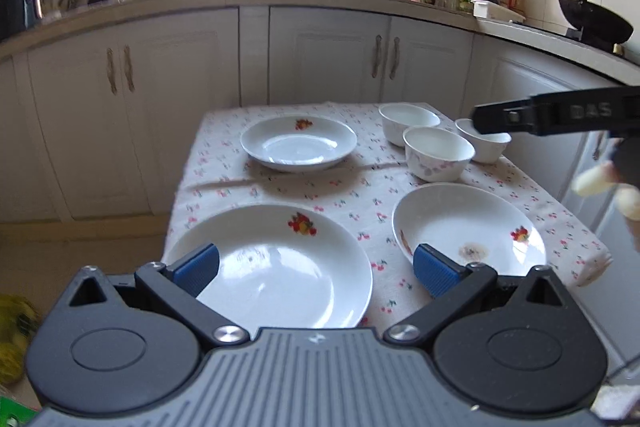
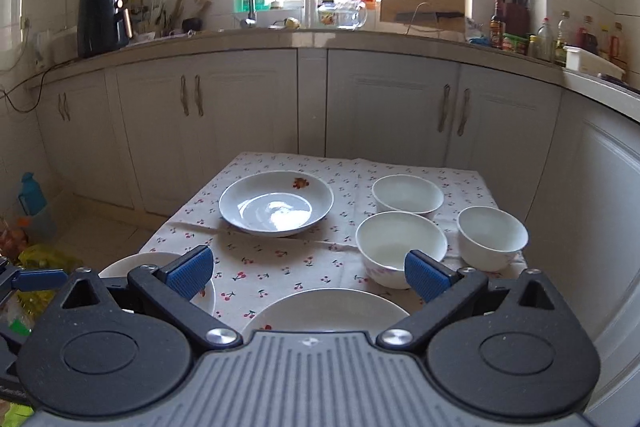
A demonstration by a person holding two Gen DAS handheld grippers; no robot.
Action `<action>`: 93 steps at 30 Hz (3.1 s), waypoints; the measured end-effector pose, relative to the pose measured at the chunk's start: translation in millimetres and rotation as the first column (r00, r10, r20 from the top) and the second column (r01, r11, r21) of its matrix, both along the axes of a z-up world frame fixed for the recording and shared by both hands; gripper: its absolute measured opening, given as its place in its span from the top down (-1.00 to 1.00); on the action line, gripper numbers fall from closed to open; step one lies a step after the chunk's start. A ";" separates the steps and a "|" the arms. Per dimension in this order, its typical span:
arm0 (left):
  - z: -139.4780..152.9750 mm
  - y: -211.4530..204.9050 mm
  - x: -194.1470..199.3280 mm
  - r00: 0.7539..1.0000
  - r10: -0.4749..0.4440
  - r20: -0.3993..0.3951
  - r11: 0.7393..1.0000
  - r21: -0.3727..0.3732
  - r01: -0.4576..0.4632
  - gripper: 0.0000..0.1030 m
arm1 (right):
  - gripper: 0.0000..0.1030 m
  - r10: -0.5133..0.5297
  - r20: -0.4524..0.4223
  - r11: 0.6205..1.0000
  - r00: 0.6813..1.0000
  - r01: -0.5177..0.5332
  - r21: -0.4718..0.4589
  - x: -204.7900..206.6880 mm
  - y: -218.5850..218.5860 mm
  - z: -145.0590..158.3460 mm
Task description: Organize plates and bowls
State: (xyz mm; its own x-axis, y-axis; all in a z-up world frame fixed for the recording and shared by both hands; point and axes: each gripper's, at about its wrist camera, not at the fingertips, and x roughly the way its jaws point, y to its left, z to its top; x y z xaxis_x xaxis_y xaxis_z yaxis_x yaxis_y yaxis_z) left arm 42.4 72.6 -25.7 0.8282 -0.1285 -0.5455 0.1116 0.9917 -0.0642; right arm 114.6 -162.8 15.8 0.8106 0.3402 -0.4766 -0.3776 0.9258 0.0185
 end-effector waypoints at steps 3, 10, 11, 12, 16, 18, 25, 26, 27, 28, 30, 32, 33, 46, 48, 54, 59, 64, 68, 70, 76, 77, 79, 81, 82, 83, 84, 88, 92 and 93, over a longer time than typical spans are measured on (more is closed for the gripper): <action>-6.2 14.6 -3.7 1.000 -0.010 -0.018 1.000 -0.020 0.010 -0.99 | -1.00 0.034 -0.050 0.999 0.998 -0.034 0.010 11.4 12.9 -4.9; -30.3 43.8 -13.7 0.997 -0.006 -0.077 0.999 0.053 0.010 -0.99 | -1.00 0.142 -0.142 0.990 0.980 -0.140 0.030 23.2 44.3 -19.6; -33.8 47.6 -14.6 0.996 -0.017 -0.089 0.999 0.050 0.021 -0.99 | -1.00 0.149 -0.137 0.989 0.979 -0.150 0.004 22.7 50.5 -21.2; -37.2 51.0 -15.7 0.995 -0.028 -0.100 0.998 0.047 0.033 -0.99 | -1.00 0.158 -0.133 0.987 0.978 -0.162 -0.018 22.1 56.2 -22.4; -50.7 61.3 -14.2 0.989 -0.057 -0.136 0.997 0.038 0.063 -0.99 | -1.00 0.195 -0.156 0.980 0.968 -0.200 -0.016 26.7 69.1 -25.0; -57.7 65.3 -9.8 0.985 -0.078 -0.153 0.996 0.022 0.082 -0.99 | -1.00 0.191 -0.187 0.980 0.964 -0.197 -0.010 35.1 73.7 -28.4; -73.9 68.5 4.6 0.975 -0.135 -0.177 0.989 0.032 0.143 -0.99 | -1.00 0.180 -0.245 0.981 0.953 -0.192 -0.027 49.3 87.3 -38.1; -75.3 69.5 6.8 0.974 -0.138 -0.180 0.989 0.026 0.145 -0.99 | -1.00 0.182 -0.247 0.980 0.952 -0.196 -0.031 50.2 89.2 -39.0; -76.6 70.9 9.1 0.973 -0.142 -0.183 0.989 0.018 0.147 -0.99 | -1.00 0.183 -0.250 0.980 0.951 -0.198 -0.035 51.8 90.6 -40.0; -77.5 72.4 11.2 0.972 -0.146 -0.183 0.989 0.009 0.150 -0.99 | -1.00 0.184 -0.253 0.979 0.950 -0.199 -0.038 53.0 92.2 -40.8; -78.2 73.8 15.1 0.972 -0.154 -0.181 0.988 0.002 0.156 -0.99 | -1.00 0.195 -0.263 0.976 0.945 -0.212 -0.038 57.3 95.1 -43.4; -78.8 74.5 18.4 0.970 -0.163 -0.183 0.986 0.007 0.167 -0.99 | -1.00 0.210 -0.277 0.973 0.938 -0.229 -0.038 60.8 97.8 -46.4; -79.2 74.6 18.9 0.969 -0.168 -0.183 0.985 0.011 0.173 -0.99 | -1.00 0.218 -0.284 0.970 0.934 -0.238 -0.039 62.6 99.5 -48.2; -80.1 75.4 32.8 0.944 -0.276 -0.178 0.956 0.052 0.289 -0.99 | -0.98 0.349 -0.400 0.917 0.848 -0.396 -0.040 96.5 126.0 -75.2; -80.1 75.7 33.1 0.941 -0.286 -0.180 0.953 0.051 0.299 -0.99 | -0.89 0.380 -0.417 0.901 0.826 -0.432 -0.037 100.8 131.6 -78.6; -79.6 74.8 35.4 0.934 -0.305 -0.188 0.947 0.049 0.319 -0.99 | -0.46 0.418 -0.470 0.873 0.777 -0.487 -0.027 114.9 140.7 -89.6; -80.0 74.9 39.0 0.928 -0.319 -0.193 0.941 0.051 0.334 -0.99 | -0.26 0.424 -0.506 0.873 0.751 -0.488 0.006 124.8 139.4 -97.0; -79.5 74.8 40.1 0.922 -0.332 -0.197 0.936 0.051 0.348 -0.98 | -0.21 0.451 -0.512 0.863 0.731 -0.503 0.041 128.3 139.3 -97.7; -79.1 74.8 40.4 0.921 -0.336 -0.199 0.935 0.049 0.352 -0.98 | -0.16 0.469 -0.529 0.855 0.708 -0.513 0.072 131.3 140.8 -99.9; -78.8 75.1 40.3 0.920 -0.337 -0.201 0.935 0.046 0.352 -0.97 | -0.16 0.484 -0.532 0.848 0.695 -0.522 0.090 131.1 141.6 -99.9; -78.4 76.8 43.9 0.915 -0.343 -0.211 0.932 0.044 0.360 -0.97 | -0.17 0.484 -0.534 0.846 0.693 -0.525 0.086 130.8 142.5 -99.3; -78.4 76.6 44.3 0.915 -0.343 -0.213 0.932 0.044 0.360 -0.97 | -0.18 0.482 -0.536 0.849 0.693 -0.521 0.091 131.4 142.2 -99.2; -77.9 76.6 45.8 0.913 -0.344 -0.220 0.932 0.040 0.361 -0.97 | -0.18 0.481 -0.537 0.851 0.693 -0.515 0.098 131.4 141.1 -98.2; -76.0 76.2 48.1 0.912 -0.346 -0.221 0.931 0.038 0.363 -0.97 | -0.18 0.482 -0.534 0.852 0.695 -0.514 0.100 131.3 139.9 -96.8; -74.6 75.7 49.0 0.913 -0.348 -0.213 0.931 0.041 0.364 -0.97 | -0.18 0.481 -0.530 0.852 0.698 -0.514 0.098 131.7 139.0 -95.6; -73.4 75.0 50.3 0.914 -0.349 -0.208 0.930 0.046 0.366 -0.97 | -0.18 0.480 -0.527 0.854 0.701 -0.511 0.097 132.4 138.3 -94.5; -72.4 74.3 52.9 0.913 -0.351 -0.207 0.929 0.047 0.368 -0.97 | -0.18 0.478 -0.524 0.856 0.705 -0.508 0.097 133.7 137.0 -92.9; -70.8 70.4 67.1 0.909 -0.367 -0.198 0.924 0.039 0.381 -0.97 | -0.19 0.467 -0.505 0.867 0.726 -0.489 0.098 141.3 129.3 -85.7; -70.9 65.9 82.7 0.902 -0.391 -0.183 0.913 0.048 0.406 -0.97 | -0.19 0.438 -0.494 0.884 0.751 -0.459 0.086 151.3 121.9 -83.6; -71.4 64.7 86.3 0.900 -0.397 -0.180 0.910 0.052 0.412 -0.97 | -0.19 0.431 -0.493 0.888 0.756 -0.452 0.084 153.9 120.0 -83.6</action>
